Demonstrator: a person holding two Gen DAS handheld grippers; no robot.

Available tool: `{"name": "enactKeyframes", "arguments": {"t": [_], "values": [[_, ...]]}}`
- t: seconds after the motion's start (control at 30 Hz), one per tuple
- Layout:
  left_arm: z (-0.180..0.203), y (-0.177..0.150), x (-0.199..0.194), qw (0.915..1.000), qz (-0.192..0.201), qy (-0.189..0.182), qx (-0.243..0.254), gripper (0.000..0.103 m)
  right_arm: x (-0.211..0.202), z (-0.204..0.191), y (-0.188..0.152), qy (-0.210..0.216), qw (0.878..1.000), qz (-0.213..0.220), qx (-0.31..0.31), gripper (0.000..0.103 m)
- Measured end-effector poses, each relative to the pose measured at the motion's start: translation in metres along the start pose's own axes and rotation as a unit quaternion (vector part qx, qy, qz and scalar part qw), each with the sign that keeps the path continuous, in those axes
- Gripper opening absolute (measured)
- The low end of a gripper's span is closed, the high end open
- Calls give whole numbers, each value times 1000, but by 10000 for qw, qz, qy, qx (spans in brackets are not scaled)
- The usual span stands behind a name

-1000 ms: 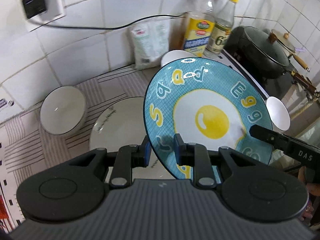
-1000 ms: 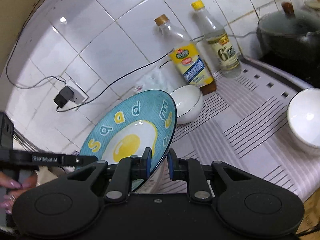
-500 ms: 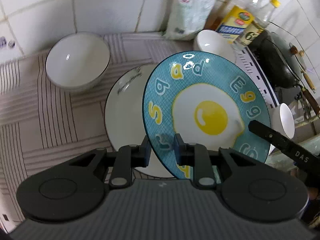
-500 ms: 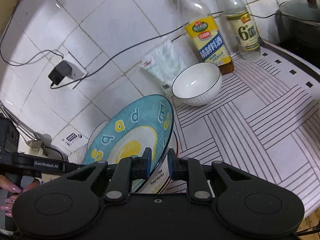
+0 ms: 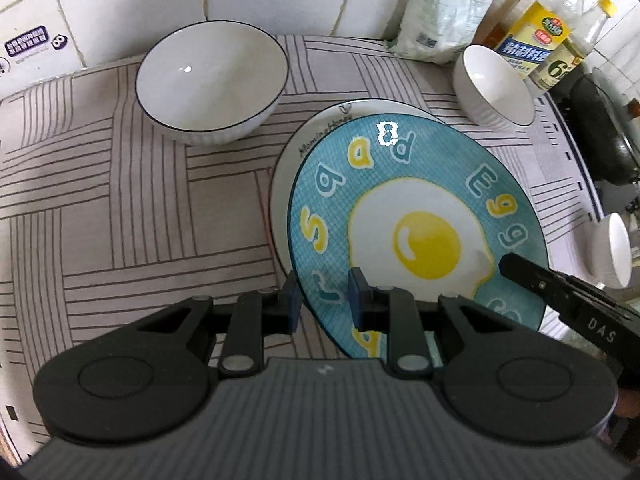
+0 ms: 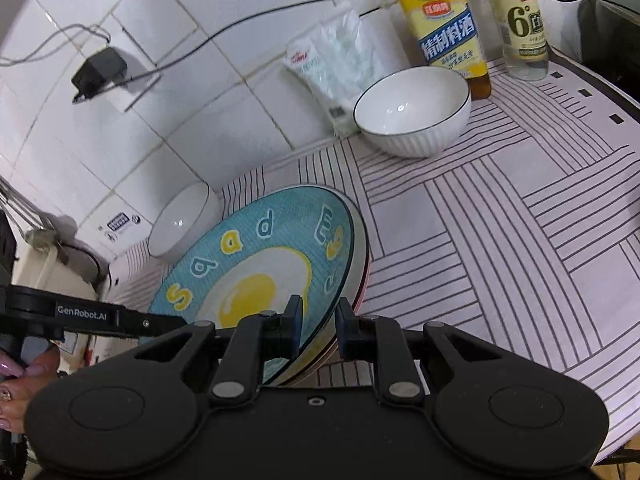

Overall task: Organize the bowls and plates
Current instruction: 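Lower the blue plate onto the white plate and open both grippers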

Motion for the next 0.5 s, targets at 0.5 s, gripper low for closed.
{"name": "enactKeyframes", "arguments": {"t": [0.5], "values": [[-13,-5,9,9983,-120,-29,-566,22,7,-26,-4,-734,9934,-207,-854,25]]}}
Point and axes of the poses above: each gripper's, at about its wrist camera, not at the fingertips, and x roughly the way its jaws point, z to its right, y to its top, the point moved 4 cm from there along x, roughly the way its jaws point, and after that the axes turned 2 degrees about -y, right-handed, at the moved point
